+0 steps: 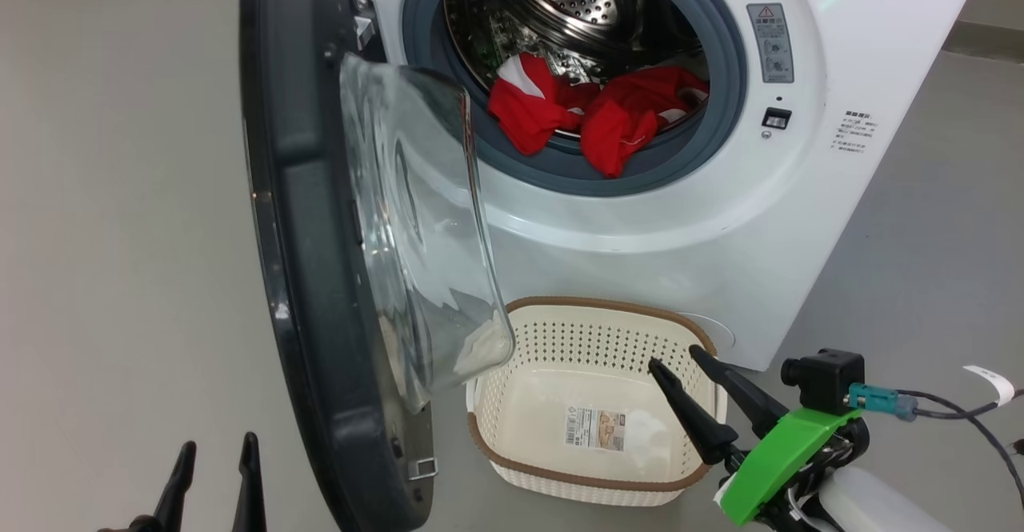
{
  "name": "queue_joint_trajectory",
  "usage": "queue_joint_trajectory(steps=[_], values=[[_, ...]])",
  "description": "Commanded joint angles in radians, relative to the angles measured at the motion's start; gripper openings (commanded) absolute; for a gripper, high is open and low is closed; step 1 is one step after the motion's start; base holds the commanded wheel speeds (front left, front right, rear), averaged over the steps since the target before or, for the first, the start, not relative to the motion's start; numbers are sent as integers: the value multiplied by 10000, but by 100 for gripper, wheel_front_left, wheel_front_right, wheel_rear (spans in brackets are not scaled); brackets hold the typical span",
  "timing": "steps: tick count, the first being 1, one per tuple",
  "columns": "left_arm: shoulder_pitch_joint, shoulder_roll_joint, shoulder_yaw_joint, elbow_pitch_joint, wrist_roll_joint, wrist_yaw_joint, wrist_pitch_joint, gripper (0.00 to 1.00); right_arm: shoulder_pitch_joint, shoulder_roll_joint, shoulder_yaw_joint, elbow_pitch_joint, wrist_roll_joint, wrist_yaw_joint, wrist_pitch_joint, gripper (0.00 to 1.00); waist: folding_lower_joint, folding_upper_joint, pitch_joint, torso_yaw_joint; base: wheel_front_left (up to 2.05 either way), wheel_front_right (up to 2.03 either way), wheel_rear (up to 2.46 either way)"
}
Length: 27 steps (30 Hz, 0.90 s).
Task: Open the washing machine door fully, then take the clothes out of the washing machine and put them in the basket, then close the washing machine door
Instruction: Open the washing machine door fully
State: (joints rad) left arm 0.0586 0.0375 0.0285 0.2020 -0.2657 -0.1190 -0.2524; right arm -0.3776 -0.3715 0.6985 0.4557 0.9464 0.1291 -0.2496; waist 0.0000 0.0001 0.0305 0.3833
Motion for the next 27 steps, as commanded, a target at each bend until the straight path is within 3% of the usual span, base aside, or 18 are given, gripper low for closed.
queue_joint_trajectory(steps=[1, 20, 27], values=[[-220, 127, 314, -239, 109, 13, -94, 100, 318, 86, -118, -248, -381, 16, -119, 100, 0, -1, 18, 1, 0, 0, 0], [-331, 127, 308, -247, 181, 76, -94, 100, 1641, 1279, -3284, -1365, -4781, 16, -121, 100, 0, -1, 72, 161, 0, 0, 0], [-325, 127, 302, -258, 337, 60, -94, 100, 1937, 1548, -3721, -1613, -5648, 16, -122, 100, 0, -1, 35, 221, 0, 0, 0]])
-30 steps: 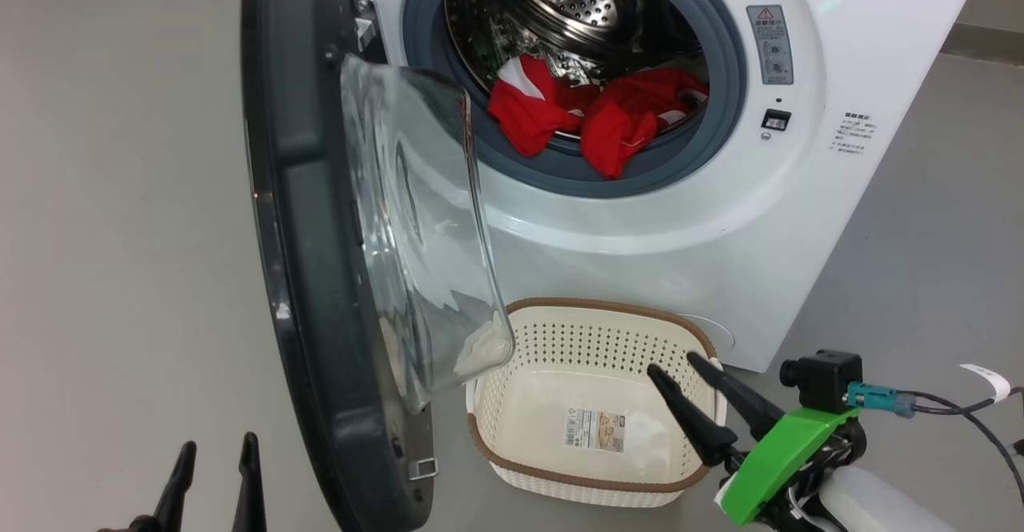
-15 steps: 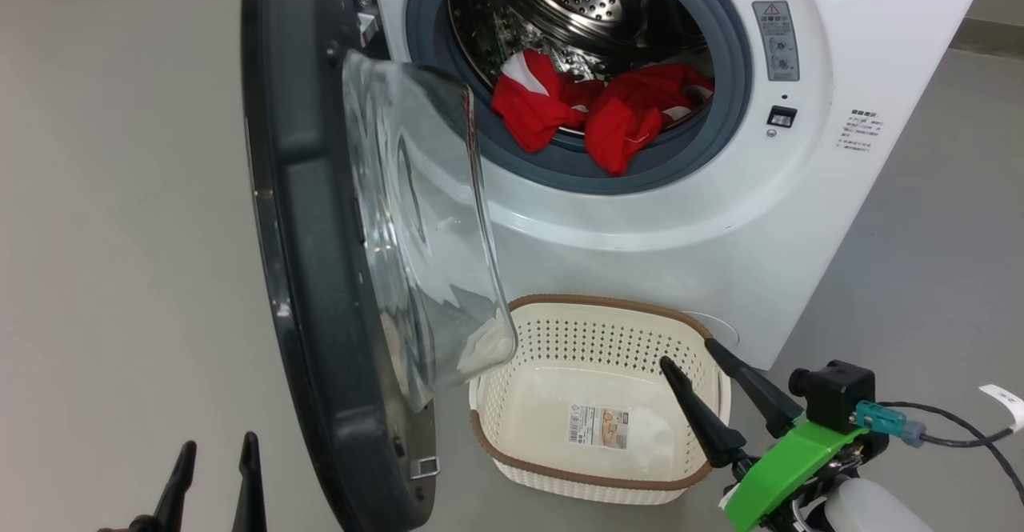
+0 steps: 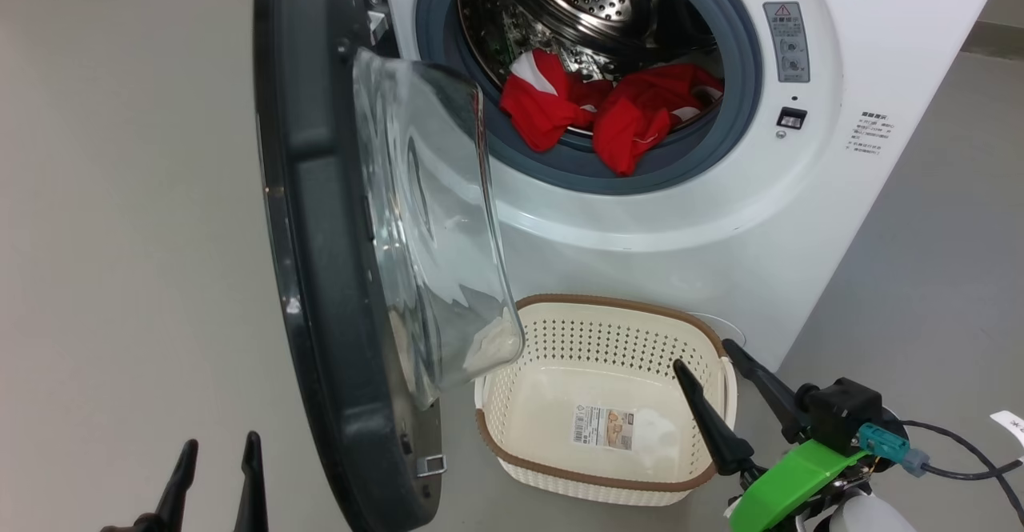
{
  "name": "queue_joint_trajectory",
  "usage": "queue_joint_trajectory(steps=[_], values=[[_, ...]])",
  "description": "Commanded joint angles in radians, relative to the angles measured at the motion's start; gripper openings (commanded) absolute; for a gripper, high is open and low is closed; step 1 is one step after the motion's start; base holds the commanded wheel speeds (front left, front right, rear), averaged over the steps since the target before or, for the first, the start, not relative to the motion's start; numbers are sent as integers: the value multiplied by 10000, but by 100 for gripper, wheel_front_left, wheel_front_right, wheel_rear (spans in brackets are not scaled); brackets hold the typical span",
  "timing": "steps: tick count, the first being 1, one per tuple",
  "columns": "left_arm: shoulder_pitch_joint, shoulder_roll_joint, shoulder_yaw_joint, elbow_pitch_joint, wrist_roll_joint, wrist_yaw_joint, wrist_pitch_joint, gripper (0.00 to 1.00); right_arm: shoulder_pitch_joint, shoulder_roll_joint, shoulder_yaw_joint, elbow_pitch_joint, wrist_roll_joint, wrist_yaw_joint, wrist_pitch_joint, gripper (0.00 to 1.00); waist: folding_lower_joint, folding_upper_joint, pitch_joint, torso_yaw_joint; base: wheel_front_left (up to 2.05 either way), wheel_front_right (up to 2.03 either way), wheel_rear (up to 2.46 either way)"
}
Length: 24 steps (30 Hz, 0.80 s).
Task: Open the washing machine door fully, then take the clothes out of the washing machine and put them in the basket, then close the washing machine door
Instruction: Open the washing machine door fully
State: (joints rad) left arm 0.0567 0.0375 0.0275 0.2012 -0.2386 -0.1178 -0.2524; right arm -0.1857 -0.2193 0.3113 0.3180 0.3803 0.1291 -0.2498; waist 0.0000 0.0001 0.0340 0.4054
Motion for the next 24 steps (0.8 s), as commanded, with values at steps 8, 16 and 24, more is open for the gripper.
queue_joint_trajectory(steps=[8, 16, 24], values=[[-322, 127, 296, -232, 22, 60, -94, 100, 114, 71, 114, -23, -428, 16, -120, 100, 0, -1, 0, 38, 0, 0, 0], [-383, 127, 370, -414, -192, 95, -94, 11, 159, 151, -29, 22, -543, 16, -120, 100, 0, -1, -16, 18, 0, 0, 0], [-668, 127, 962, -2099, -709, 140, -94, 0, 209, 143, -114, -3, -596, 16, -120, 100, 0, -1, -78, 48, 0, 0, 0]])
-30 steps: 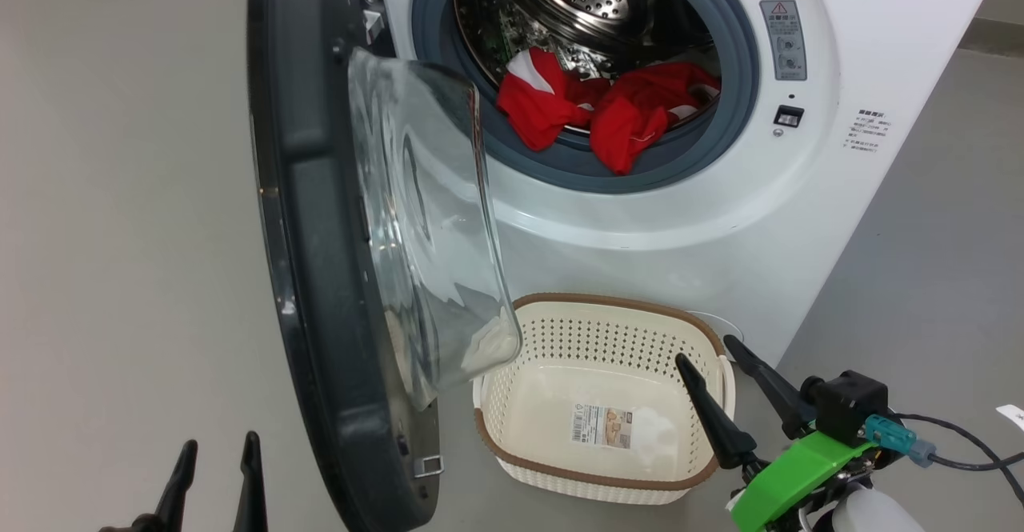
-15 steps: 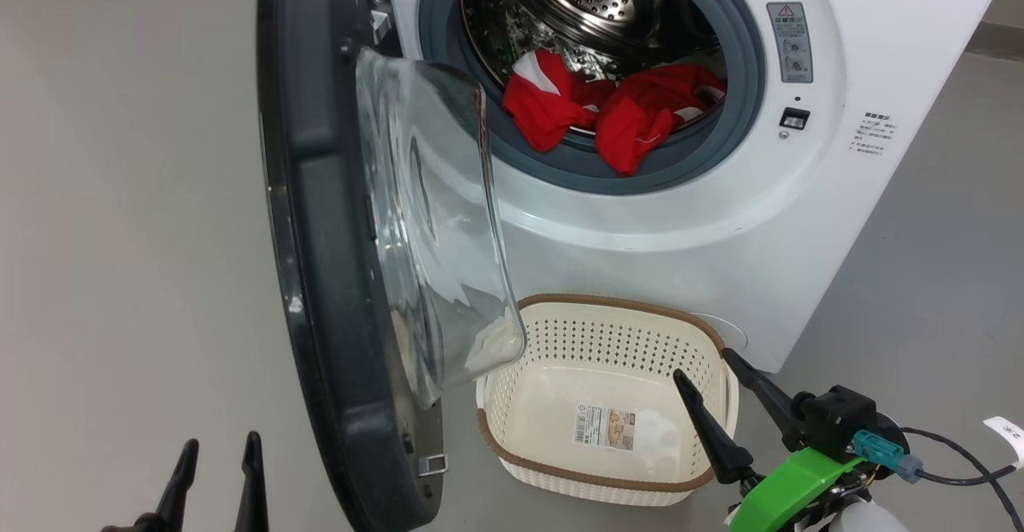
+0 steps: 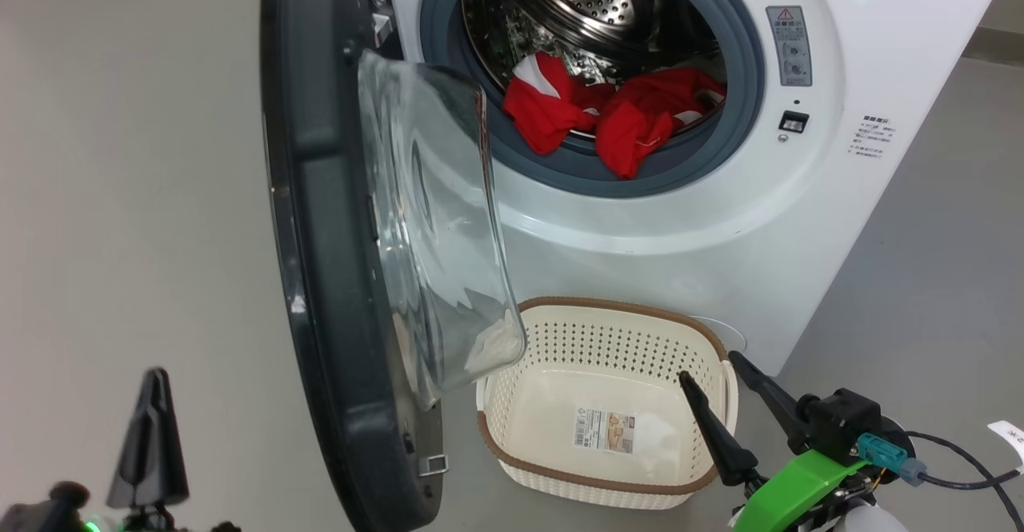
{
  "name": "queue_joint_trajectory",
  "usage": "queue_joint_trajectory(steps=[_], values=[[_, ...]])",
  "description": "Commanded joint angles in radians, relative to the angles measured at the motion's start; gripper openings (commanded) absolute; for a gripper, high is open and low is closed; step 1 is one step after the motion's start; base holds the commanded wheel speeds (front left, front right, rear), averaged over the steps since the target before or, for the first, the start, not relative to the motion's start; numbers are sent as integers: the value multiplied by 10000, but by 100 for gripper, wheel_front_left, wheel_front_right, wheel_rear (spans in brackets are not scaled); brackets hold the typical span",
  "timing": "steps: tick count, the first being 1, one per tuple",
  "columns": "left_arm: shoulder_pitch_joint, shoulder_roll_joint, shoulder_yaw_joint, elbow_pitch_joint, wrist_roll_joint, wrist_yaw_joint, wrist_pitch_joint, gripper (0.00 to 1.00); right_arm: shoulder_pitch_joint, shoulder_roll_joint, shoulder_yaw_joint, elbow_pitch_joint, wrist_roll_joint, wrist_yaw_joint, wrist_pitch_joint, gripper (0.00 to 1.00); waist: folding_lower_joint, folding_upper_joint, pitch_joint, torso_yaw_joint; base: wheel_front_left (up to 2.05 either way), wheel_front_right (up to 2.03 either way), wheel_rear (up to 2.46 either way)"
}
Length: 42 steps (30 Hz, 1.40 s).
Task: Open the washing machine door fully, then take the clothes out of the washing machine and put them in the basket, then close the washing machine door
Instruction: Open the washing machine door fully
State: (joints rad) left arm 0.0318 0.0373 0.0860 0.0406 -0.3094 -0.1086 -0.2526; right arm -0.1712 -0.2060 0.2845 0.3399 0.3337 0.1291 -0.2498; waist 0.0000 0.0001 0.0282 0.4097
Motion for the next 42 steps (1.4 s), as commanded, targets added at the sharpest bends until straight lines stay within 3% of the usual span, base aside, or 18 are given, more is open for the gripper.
queue_joint_trajectory(steps=[1, 11, 19, 25, 35, 42], values=[[-432, 129, 400, -773, 28, 45, -92, 0, 80, 14, 148, -219, -135, 16, -120, 100, 0, -1, -40, 6, 0, 0, 0], [-91, 129, -543, -4042, 128, 87, -92, 0, 166, 38, 138, -245, -113, 16, -120, 100, 0, -1, -178, -23, 0, 0, 0], [336, 129, -1802, -4988, 335, -7, -92, 0, 201, 45, 43, -318, -117, 16, -120, 100, 0, -1, -250, -22, 0, 0, 0], [682, 230, -3226, -4652, 446, -170, -92, 0, 260, 79, -11, -386, -174, 16, -120, 100, 0, -1, -315, -39, 0, 0, 0], [789, 801, -4863, -3258, -285, -216, -68, 0, 155, 80, -167, -611, -311, 16, -120, 100, 0, -1, -204, -59, 0, 0, 0], [591, 1011, -5285, -2260, -768, -218, 144, 0, 51, 98, -255, -738, -386, 16, -120, 100, 0, -1, -167, -53, 0, 0, 0]])
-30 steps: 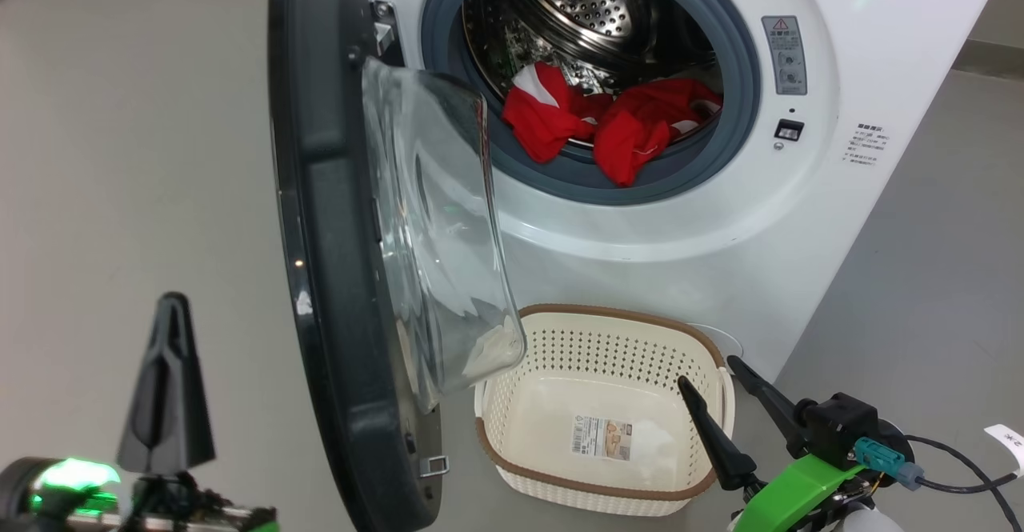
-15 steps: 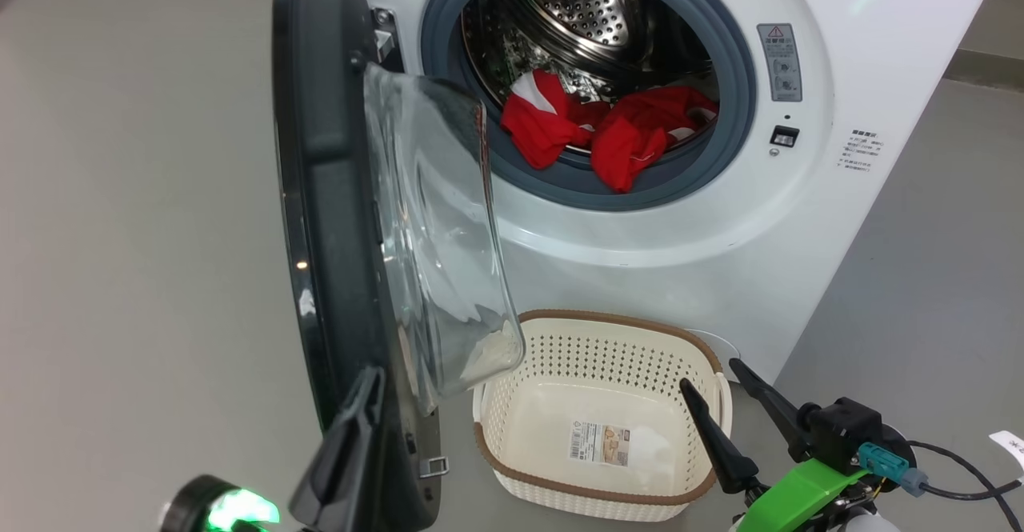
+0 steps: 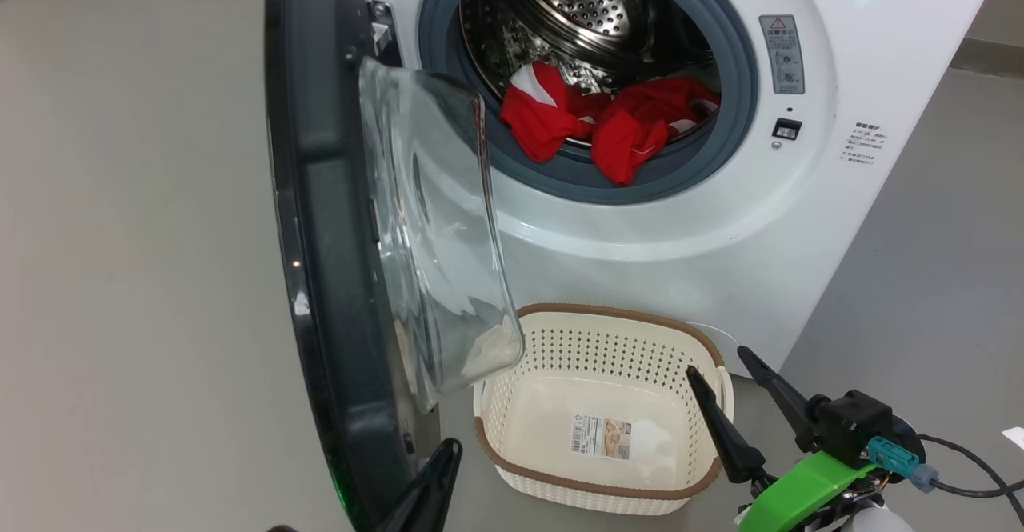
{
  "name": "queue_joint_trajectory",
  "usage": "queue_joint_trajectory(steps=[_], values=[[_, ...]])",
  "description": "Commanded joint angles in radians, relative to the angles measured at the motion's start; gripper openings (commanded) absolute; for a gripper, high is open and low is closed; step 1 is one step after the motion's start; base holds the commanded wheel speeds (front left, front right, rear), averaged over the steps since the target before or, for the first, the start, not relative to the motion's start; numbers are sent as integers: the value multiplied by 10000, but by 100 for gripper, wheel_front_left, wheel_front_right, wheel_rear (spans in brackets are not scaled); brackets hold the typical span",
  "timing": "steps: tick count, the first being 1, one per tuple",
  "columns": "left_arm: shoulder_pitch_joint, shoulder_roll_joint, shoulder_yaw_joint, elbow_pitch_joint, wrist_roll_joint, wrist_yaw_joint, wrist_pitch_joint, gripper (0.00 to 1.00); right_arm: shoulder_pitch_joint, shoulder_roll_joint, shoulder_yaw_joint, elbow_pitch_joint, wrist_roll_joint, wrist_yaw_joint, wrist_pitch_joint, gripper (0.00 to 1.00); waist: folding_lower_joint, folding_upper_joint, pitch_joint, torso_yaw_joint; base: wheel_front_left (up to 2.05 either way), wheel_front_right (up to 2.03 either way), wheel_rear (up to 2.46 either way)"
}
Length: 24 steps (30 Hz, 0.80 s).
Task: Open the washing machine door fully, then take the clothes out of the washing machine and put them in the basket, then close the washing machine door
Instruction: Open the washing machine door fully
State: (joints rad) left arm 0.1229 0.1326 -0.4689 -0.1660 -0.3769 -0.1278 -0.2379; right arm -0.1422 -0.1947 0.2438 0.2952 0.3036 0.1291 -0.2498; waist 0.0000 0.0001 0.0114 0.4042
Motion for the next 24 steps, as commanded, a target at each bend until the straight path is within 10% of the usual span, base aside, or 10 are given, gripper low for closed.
queue_joint_trajectory(steps=[1, 24], values=[[-331, 63, 252, -76, -140, -27, 43, 0, -243, -13, 140, -307, -93, 16, -120, 100, 0, -1, 4, 3, 0, 0, 0], [-532, 176, 933, 886, -469, 559, 91, 0, -309, -19, 8, -451, -132, 16, -120, 100, 0, -1, 125, 307, 0, 0, 0]])
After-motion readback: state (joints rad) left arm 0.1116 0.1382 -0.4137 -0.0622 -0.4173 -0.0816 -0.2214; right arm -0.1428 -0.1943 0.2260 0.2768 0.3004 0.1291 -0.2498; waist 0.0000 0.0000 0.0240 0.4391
